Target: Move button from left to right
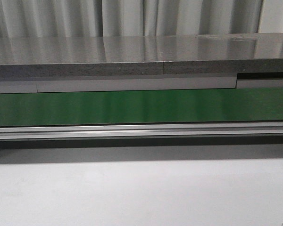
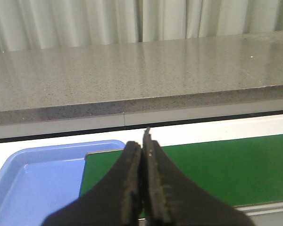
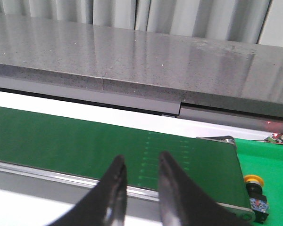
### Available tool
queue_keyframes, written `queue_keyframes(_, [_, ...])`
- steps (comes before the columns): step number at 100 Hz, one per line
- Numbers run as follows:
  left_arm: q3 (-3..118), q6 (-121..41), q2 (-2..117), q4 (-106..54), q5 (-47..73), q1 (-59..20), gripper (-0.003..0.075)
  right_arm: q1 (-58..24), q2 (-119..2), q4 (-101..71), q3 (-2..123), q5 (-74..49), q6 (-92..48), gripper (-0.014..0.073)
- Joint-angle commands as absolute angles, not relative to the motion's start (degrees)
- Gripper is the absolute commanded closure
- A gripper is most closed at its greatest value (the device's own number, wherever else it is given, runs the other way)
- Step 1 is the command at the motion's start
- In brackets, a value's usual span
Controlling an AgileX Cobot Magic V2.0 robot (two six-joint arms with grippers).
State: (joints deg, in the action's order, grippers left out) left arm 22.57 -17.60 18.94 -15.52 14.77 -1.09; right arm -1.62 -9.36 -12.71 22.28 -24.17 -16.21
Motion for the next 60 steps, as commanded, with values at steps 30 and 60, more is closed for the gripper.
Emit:
queue_keyframes(30, [24.1,-17.6,19.4,-16.0,10.0,-1.6,0.0740,-1.5,-10.0,-13.4,23.8,-20.1,-16.1,0.0661])
queue_keyframes(60, [24.1,-17.6,19.4,-16.0,10.0,-1.6,0.0740,-1.5,-10.0,-13.4,23.8,-20.1,-16.1,0.0661])
